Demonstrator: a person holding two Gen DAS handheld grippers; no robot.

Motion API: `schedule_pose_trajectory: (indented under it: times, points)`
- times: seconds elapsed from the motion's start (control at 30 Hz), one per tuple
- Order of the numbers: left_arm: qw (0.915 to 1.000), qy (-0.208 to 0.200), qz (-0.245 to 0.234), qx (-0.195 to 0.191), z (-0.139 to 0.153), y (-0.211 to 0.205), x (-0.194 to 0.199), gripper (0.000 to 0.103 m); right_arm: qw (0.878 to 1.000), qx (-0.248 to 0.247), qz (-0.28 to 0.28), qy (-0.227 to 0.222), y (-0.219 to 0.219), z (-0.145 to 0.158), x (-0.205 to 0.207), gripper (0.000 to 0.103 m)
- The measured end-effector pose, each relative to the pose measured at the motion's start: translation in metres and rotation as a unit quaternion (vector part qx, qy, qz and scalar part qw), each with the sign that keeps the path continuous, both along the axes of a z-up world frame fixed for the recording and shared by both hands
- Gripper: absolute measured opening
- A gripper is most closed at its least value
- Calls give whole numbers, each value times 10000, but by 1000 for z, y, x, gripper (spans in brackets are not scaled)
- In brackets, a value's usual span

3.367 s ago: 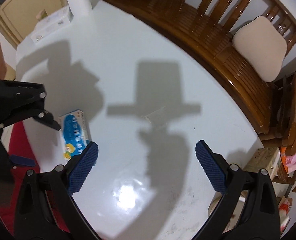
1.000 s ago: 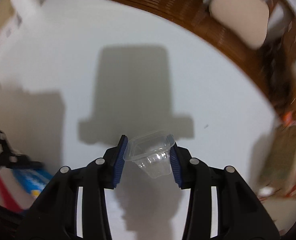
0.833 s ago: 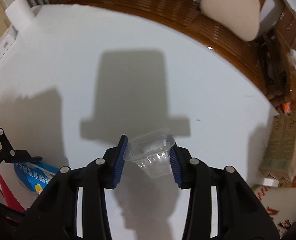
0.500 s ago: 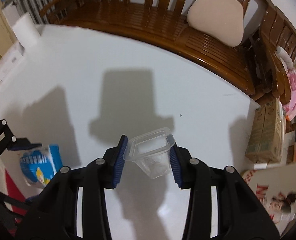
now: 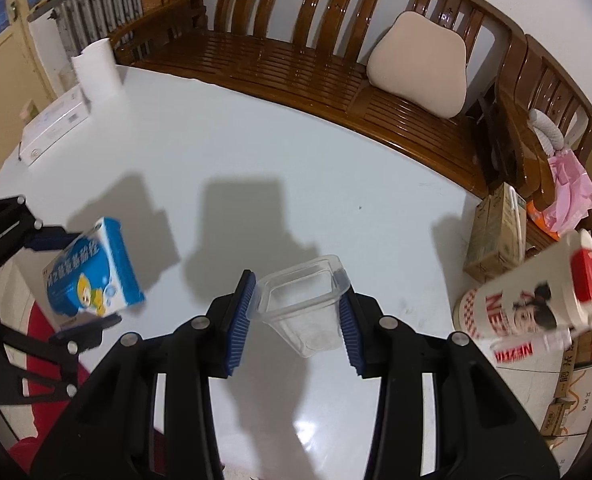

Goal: Collect trash
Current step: 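Lift the held cup and medicine box and carry them down over the bag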

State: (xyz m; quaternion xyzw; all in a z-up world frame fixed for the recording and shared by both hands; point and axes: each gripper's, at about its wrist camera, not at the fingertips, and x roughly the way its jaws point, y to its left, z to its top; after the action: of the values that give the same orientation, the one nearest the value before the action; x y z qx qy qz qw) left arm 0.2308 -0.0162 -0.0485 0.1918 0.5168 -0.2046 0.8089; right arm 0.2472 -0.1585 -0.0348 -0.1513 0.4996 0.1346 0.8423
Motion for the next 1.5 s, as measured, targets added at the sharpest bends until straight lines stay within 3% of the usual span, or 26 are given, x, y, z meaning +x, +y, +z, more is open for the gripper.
schedule_pose_trajectory:
  times: [0.4, 0.63, 1.13, 1.33, 1.5]
  points:
    - [9996, -184, 170, -117, 3, 11, -79, 63, 9992, 253, 57, -292, 6, 18, -90, 40]
    - [9994, -126, 209, -264, -10, 18, -130, 63, 9988, 342, 201, -296, 13, 11, -151, 40]
    - [9970, 174, 411, -628, -56, 32, -213, 63, 9977, 603, 294, -107, 21, -32, -245, 40]
    - [9950, 287, 598, -746, -88, 35, -231, 63, 9981, 535, 298, -11, 27, -68, -271, 40]
    - [9910, 610, 759, -920, -123, 40, -233, 63, 9980, 616, 122, 117, 27, -101, -279, 40]
